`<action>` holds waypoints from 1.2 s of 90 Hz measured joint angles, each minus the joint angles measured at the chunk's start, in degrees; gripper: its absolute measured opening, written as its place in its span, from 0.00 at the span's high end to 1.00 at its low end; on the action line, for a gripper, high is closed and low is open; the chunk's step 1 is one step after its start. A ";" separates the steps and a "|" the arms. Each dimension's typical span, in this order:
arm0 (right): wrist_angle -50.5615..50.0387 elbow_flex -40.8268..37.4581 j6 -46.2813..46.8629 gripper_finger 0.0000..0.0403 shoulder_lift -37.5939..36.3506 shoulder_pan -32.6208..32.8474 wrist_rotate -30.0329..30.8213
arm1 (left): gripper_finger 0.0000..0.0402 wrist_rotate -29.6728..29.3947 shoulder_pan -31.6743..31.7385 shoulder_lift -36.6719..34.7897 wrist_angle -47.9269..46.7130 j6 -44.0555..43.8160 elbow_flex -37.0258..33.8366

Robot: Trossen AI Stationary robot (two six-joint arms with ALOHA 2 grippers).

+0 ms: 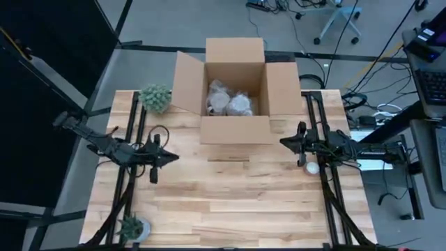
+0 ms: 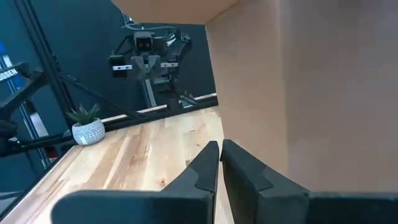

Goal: Wrap mug
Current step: Return to Home Position

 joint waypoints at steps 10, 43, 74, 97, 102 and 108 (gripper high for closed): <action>0.02 0.00 0.00 0.98 0.00 0.00 -0.04 | 1.00 5.27 1.57 -4.11 -0.23 1.86 -1.52; 0.02 0.00 -0.02 0.98 0.00 0.00 -0.15 | 1.00 23.60 10.55 -13.75 2.02 9.93 -4.94; 0.04 0.00 -0.02 0.98 0.02 0.00 -0.07 | 1.00 26.64 20.03 -20.55 0.71 10.07 -10.90; 0.06 0.00 -0.02 0.98 0.02 0.00 -0.06 | 1.00 21.86 27.26 -22.68 -0.83 10.77 -10.90; 0.00 0.00 -0.02 0.98 0.02 0.00 -0.05 | 1.00 23.69 28.30 -22.60 -1.60 10.13 -10.90; 0.04 0.00 -0.02 0.98 0.02 0.00 -0.02 | 1.00 27.95 29.51 -22.61 -2.34 9.14 -10.90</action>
